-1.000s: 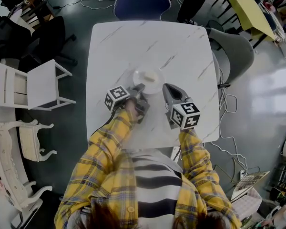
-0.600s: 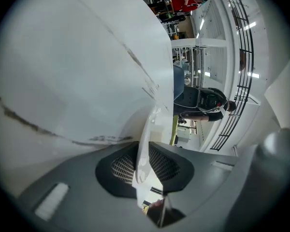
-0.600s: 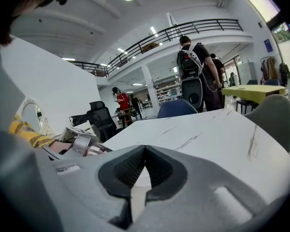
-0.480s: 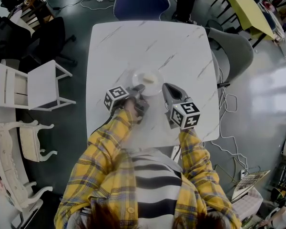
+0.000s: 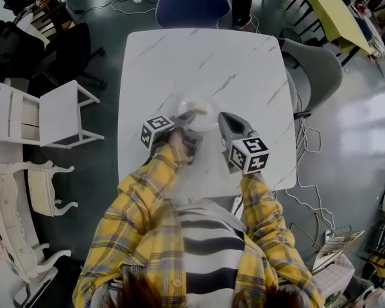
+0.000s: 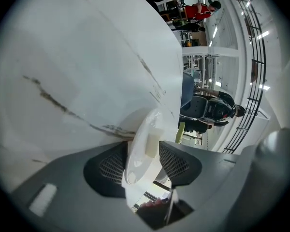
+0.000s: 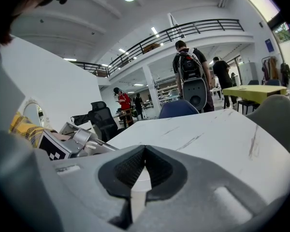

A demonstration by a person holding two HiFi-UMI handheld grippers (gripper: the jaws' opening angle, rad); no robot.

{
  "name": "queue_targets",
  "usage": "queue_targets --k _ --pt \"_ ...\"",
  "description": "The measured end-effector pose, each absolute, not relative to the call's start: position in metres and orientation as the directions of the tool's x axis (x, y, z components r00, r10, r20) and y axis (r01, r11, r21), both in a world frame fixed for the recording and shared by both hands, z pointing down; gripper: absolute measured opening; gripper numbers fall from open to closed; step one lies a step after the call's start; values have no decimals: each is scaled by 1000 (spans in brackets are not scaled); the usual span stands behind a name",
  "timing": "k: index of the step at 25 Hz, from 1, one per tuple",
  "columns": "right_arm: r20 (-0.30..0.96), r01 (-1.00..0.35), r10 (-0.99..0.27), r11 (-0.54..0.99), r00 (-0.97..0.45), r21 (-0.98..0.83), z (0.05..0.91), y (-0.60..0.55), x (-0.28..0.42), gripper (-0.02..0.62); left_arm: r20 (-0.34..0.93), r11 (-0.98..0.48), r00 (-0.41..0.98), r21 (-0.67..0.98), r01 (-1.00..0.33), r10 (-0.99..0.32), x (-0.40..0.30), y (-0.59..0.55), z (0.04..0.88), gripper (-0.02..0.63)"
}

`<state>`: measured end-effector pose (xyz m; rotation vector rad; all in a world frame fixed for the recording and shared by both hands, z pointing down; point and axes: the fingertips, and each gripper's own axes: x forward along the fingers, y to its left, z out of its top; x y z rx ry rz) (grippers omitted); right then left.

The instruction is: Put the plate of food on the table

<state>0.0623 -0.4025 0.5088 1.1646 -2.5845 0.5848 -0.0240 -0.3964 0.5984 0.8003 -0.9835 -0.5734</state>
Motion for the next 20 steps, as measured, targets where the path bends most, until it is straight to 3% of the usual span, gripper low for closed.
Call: queue_targets --k 10,16,20 --pt "374 -760 -664 598 -648 -255 505 -400 63 -2 614 639 401 764 -85 -680 -30 -394 598 223" --pt "375 -764 -667 593 -644 -256 506 -402 66 -2 680 578 371 733 -359 -632 -34 -388 600 215" --pt "384 -759 -658 601 -648 -251 508 -400 62 -2 701 543 375 710 -449 -607 -32 -381 599 206"
